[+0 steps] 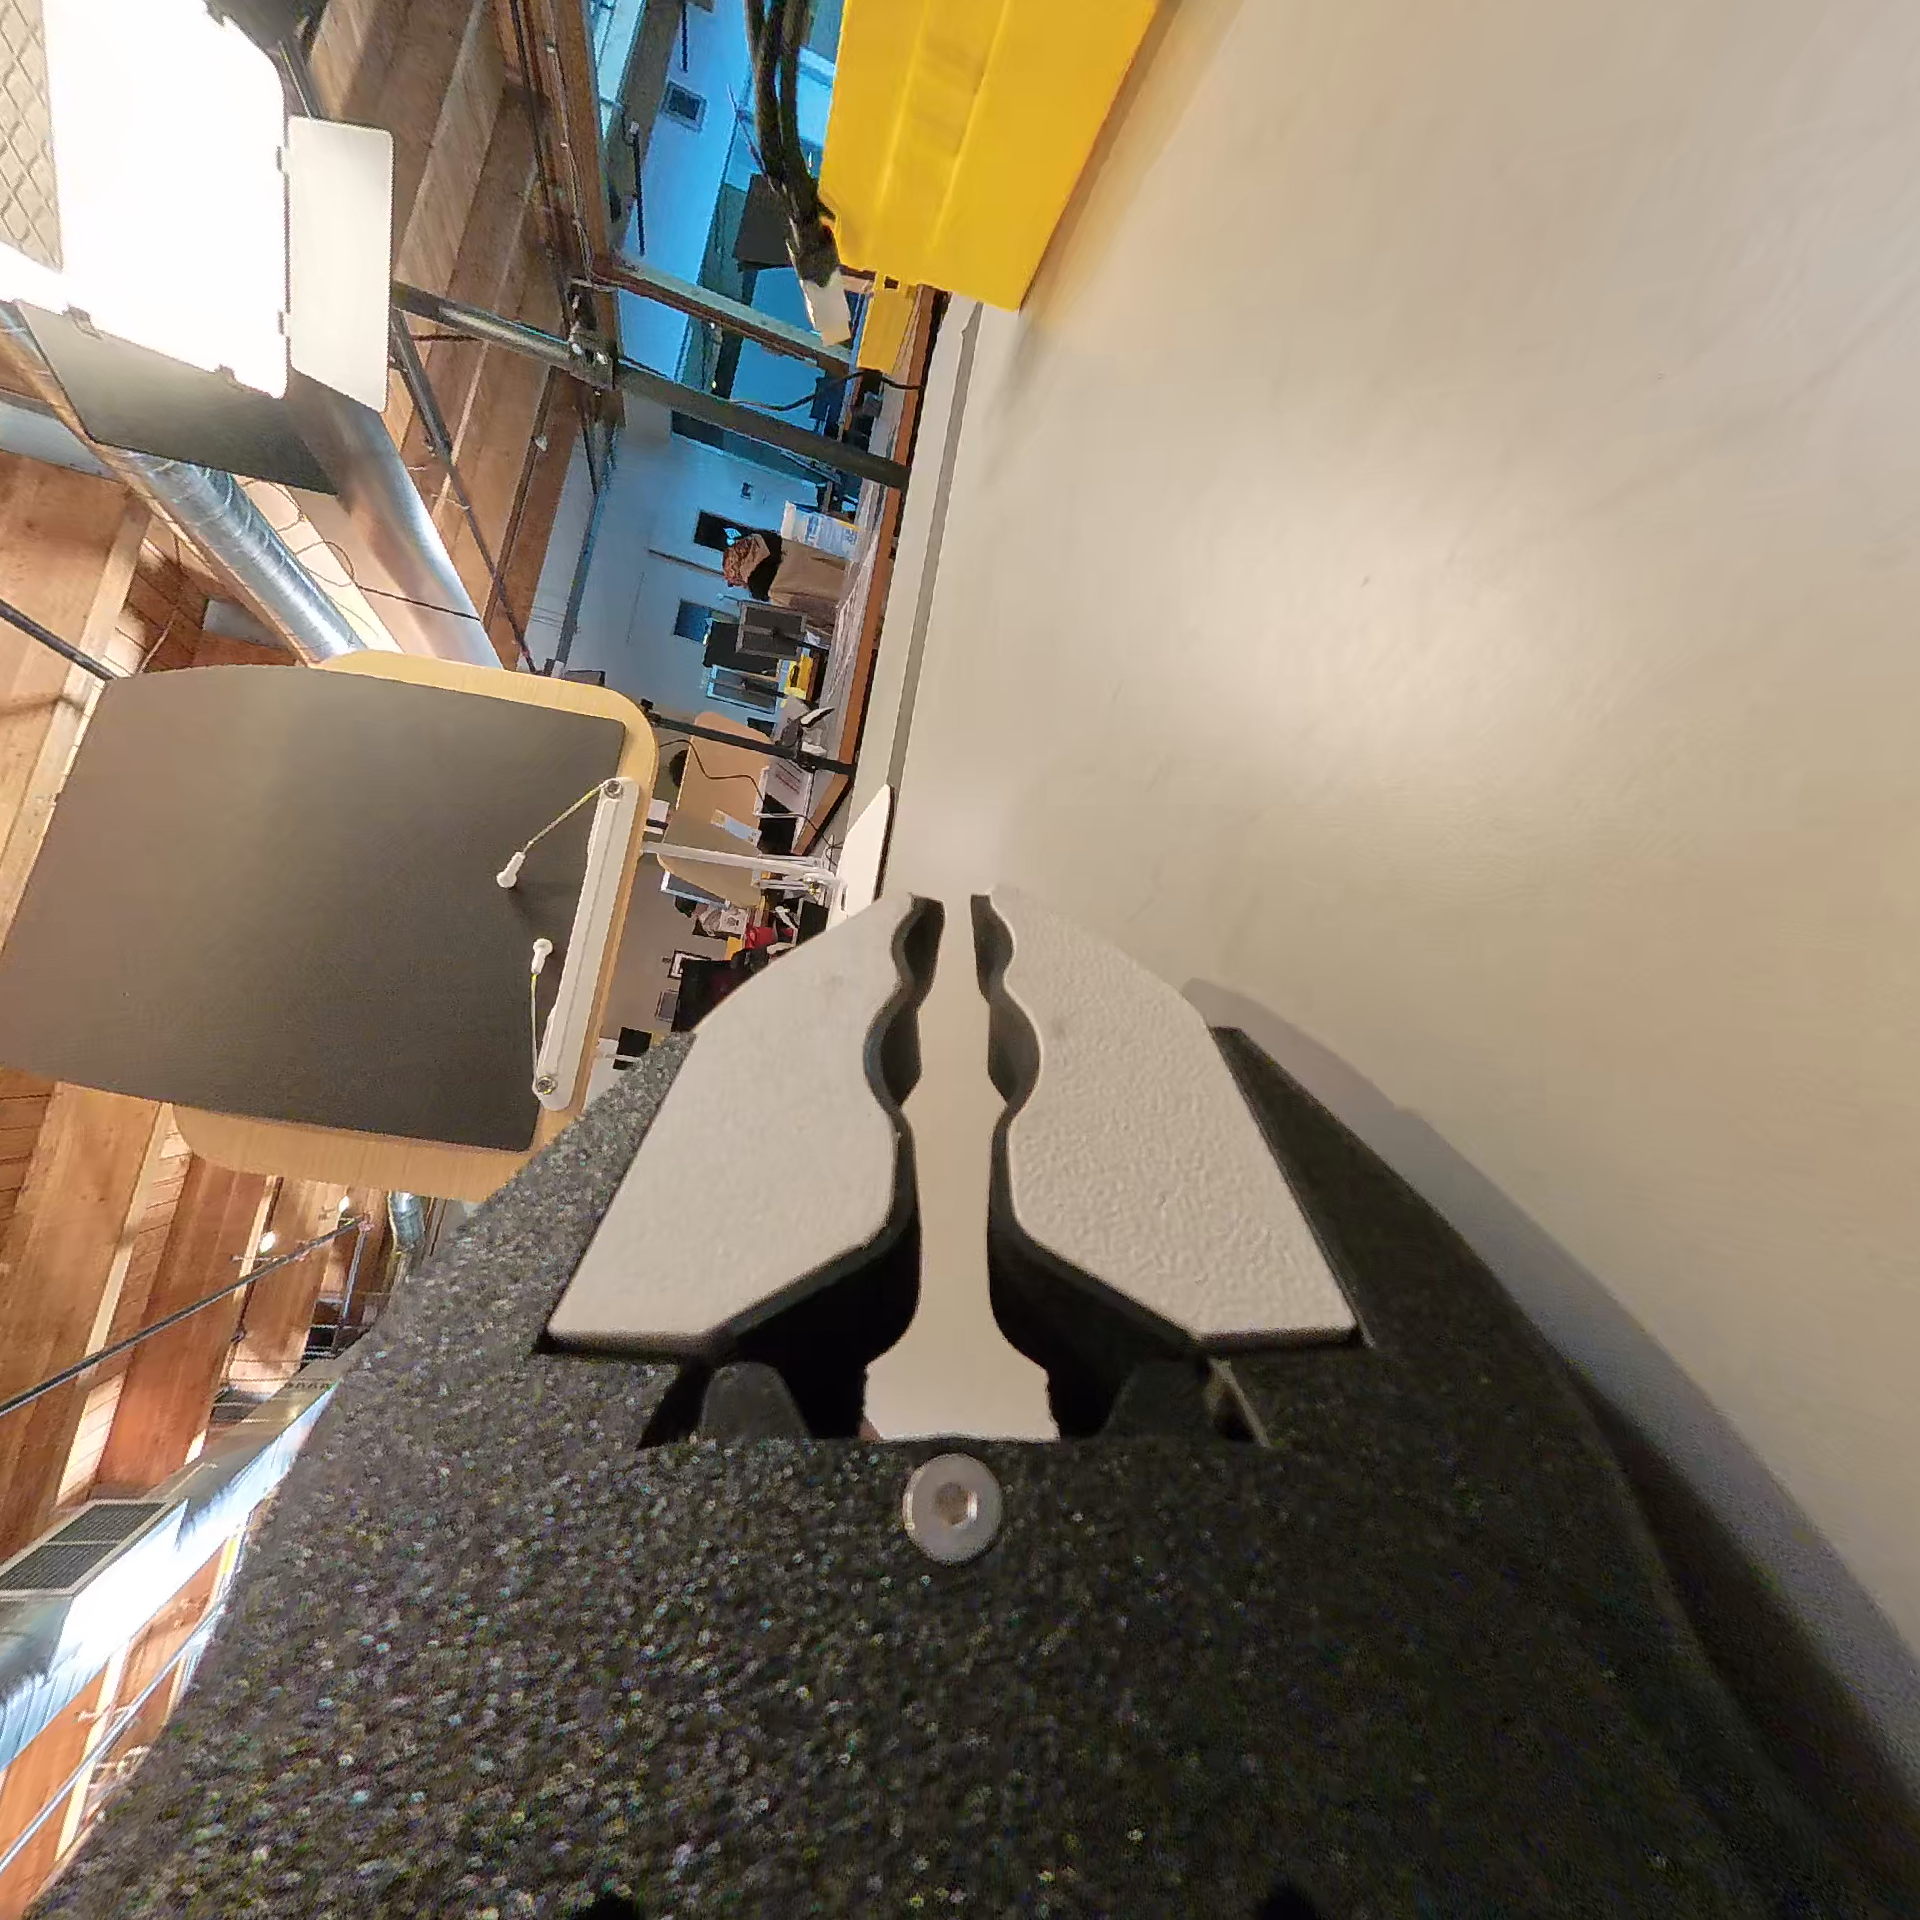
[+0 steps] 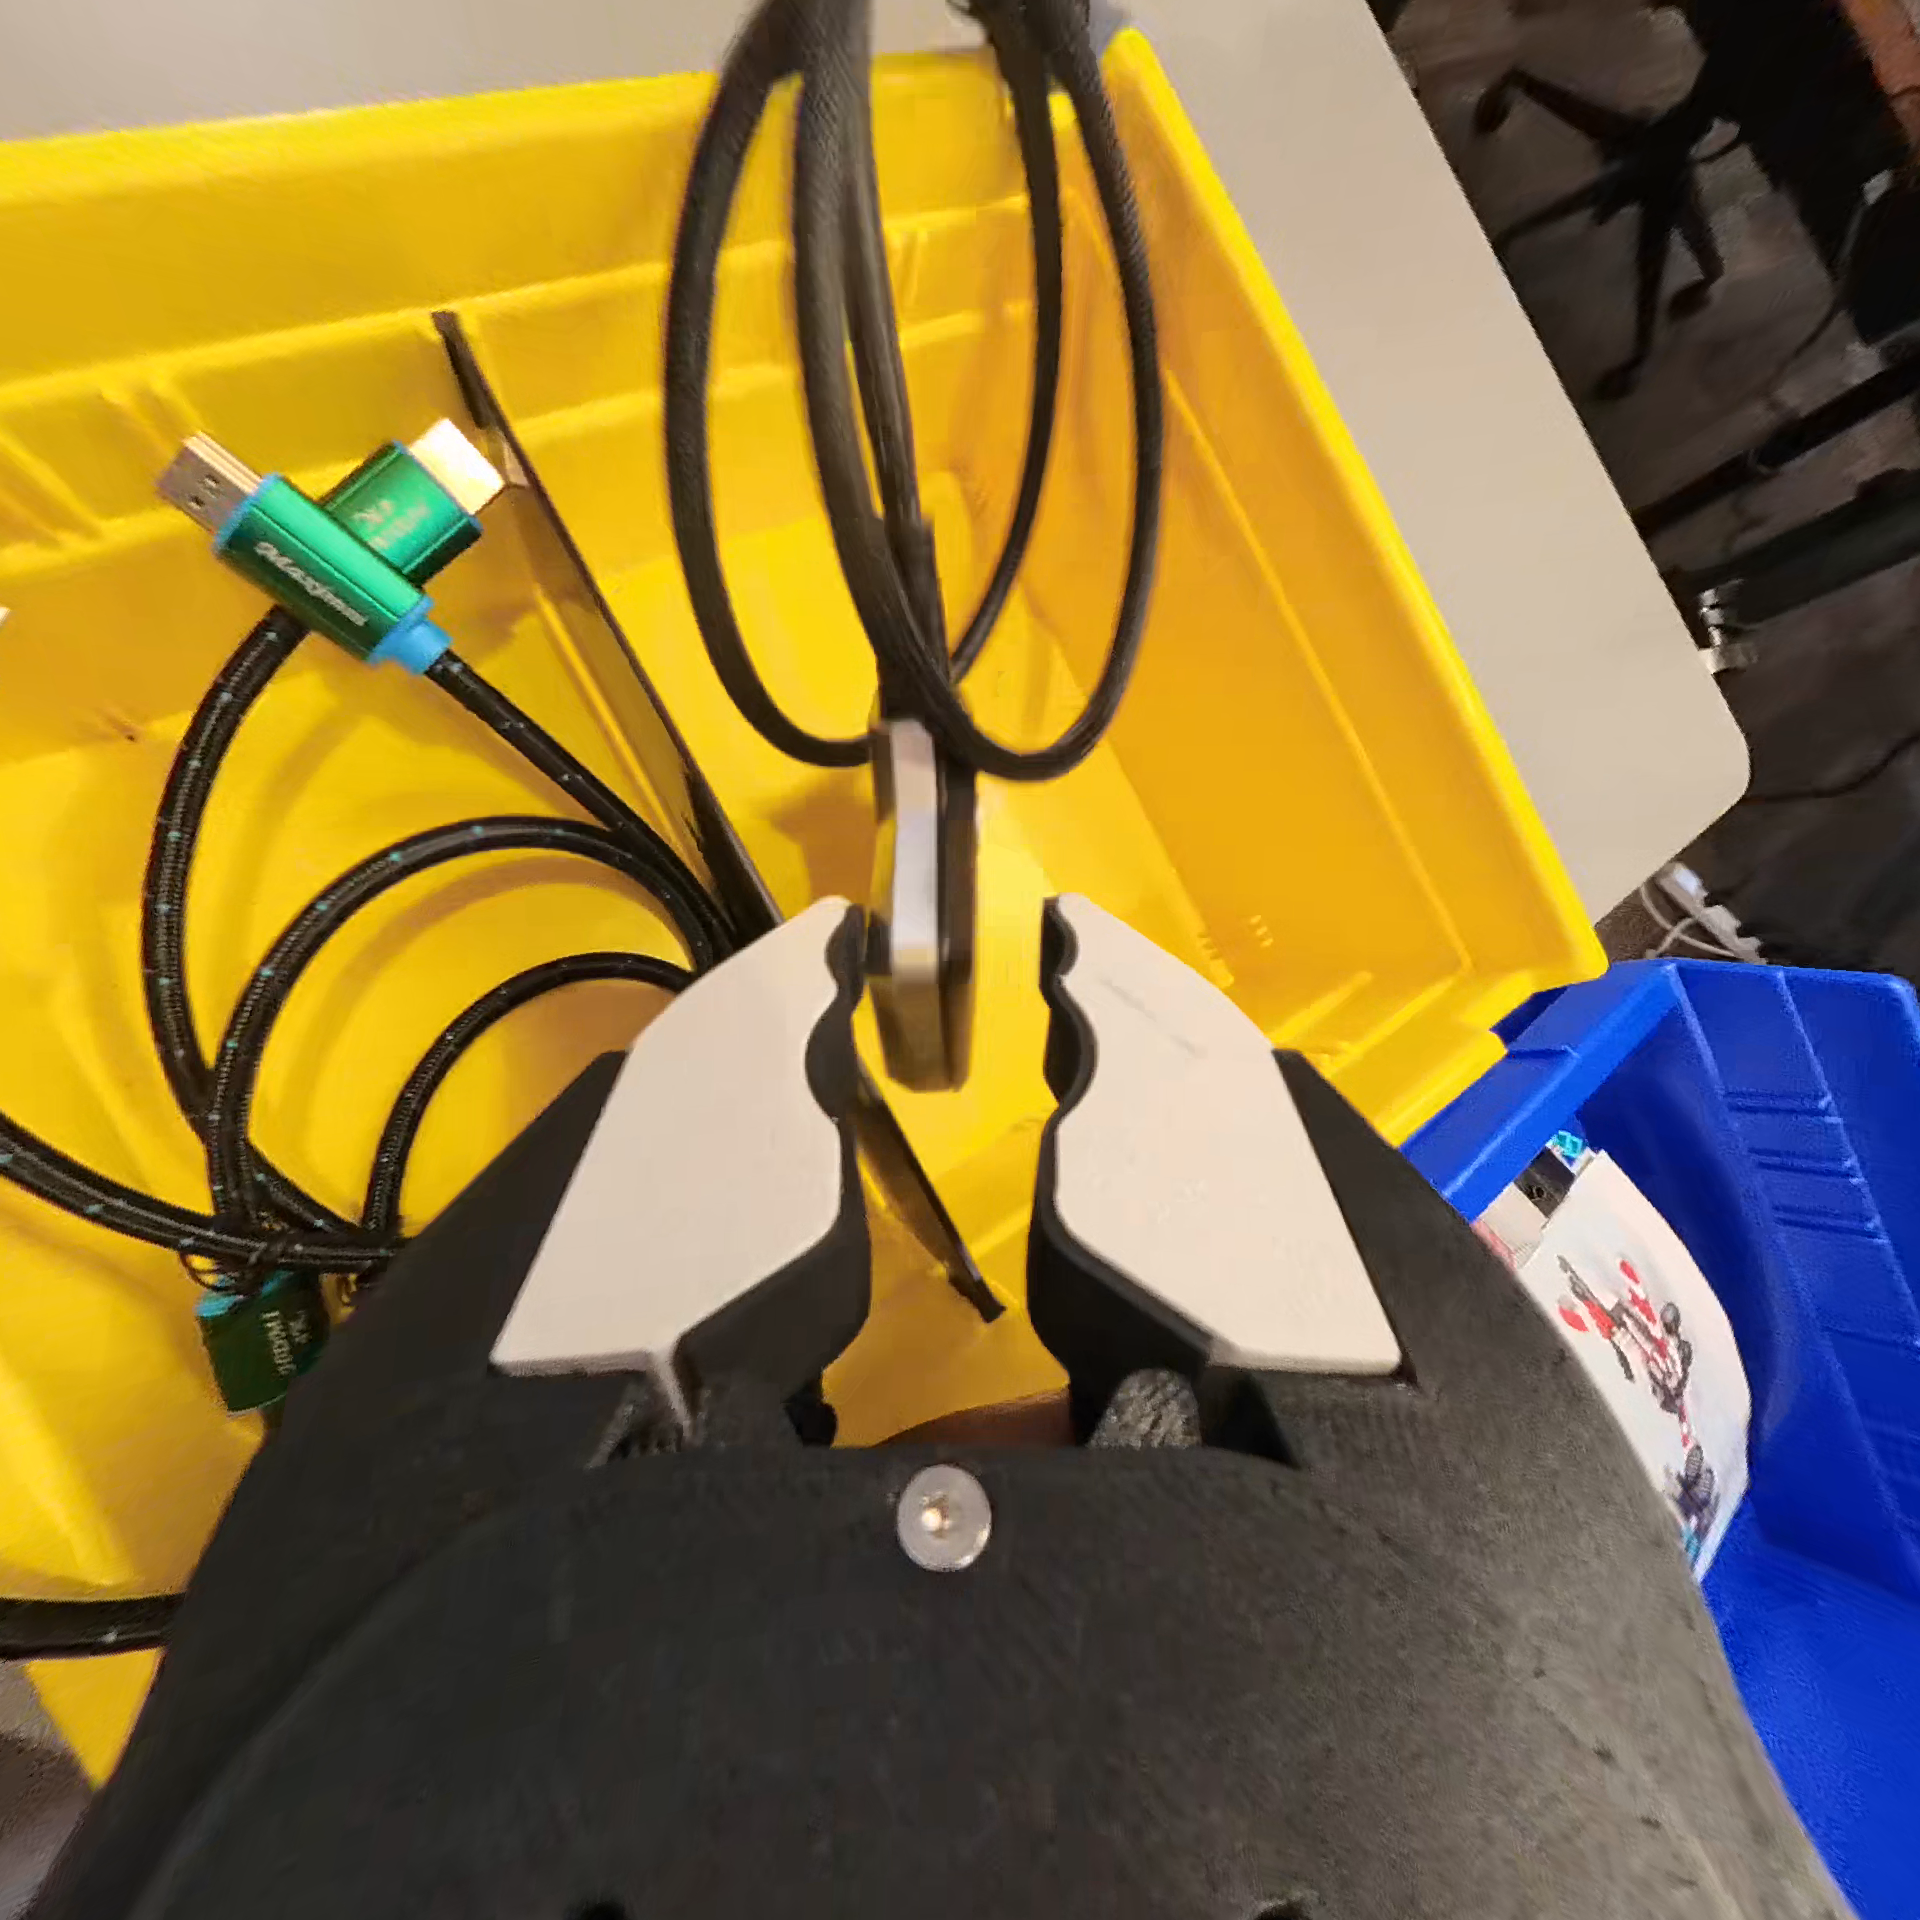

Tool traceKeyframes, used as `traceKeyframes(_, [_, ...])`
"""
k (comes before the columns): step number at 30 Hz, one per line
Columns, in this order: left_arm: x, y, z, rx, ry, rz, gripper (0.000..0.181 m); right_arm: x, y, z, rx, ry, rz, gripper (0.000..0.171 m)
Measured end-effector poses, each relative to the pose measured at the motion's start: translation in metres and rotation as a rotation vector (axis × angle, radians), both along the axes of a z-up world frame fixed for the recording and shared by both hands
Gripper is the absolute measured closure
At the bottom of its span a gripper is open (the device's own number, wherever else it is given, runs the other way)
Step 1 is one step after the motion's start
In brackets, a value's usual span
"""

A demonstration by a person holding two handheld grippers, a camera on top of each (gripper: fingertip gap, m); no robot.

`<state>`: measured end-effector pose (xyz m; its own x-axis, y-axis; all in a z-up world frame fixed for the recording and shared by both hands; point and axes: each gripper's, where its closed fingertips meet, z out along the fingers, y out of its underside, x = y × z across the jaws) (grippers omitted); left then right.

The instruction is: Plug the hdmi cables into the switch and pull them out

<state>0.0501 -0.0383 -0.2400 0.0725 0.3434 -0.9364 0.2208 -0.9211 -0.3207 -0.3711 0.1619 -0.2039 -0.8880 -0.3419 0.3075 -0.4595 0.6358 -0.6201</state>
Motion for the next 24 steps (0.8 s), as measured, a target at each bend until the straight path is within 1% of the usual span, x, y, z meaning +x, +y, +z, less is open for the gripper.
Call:
traceKeyframes(2, [0.000, 0.001, 0.000, 0.000, 0.000, 0.004, 0.174, 0.000, 0.000, 0.006, -0.010, -0.038, -0.001, 0.123])
traceKeyframes(4, [0.000, 0.001, -0.001, 0.000, -0.002, 0.006, 0.174, 0.000, 0.000, 0.016, -0.043, -0.079, -0.005, 0.119])
traceKeyframes(9, [0.000, -0.004, 0.000, 0.018, -0.003, 0.021, 0.173, 0.011, 0.007, 0.038, -0.112, -0.085, -0.038, 0.120])
traceKeyframes(12, [0.001, -0.007, 0.003, 0.071, 0.006, 0.030, 0.173, 0.031, 0.015, 0.043, -0.125, -0.031, -0.097, 0.120])
traceKeyframes(14, [0.002, -0.011, 0.006, 0.125, 0.015, 0.041, 0.173, 0.051, 0.021, 0.047, -0.158, -0.020, -0.165, 0.120])
traceKeyframes(17, [0.005, -0.017, 0.016, 0.262, 0.054, 0.071, 0.168, 0.095, 0.029, 0.055, -0.266, -0.095, -0.243, 0.123])
traceKeyframes(20, [0.010, -0.027, 0.025, 0.514, 0.095, 0.131, 0.156, 0.145, 0.038, 0.058, -0.381, -0.219, -0.280, 0.129])
traceKeyframes(22, [0.017, -0.036, 0.029, 0.660, 0.117, 0.194, 0.150, 0.171, 0.043, 0.055, -0.442, -0.274, -0.317, 0.130])
traceKeyframes(24, [0.028, -0.045, 0.033, 0.757, 0.147, 0.258, 0.146, 0.187, 0.047, 0.045, -0.467, -0.280, -0.370, 0.131])
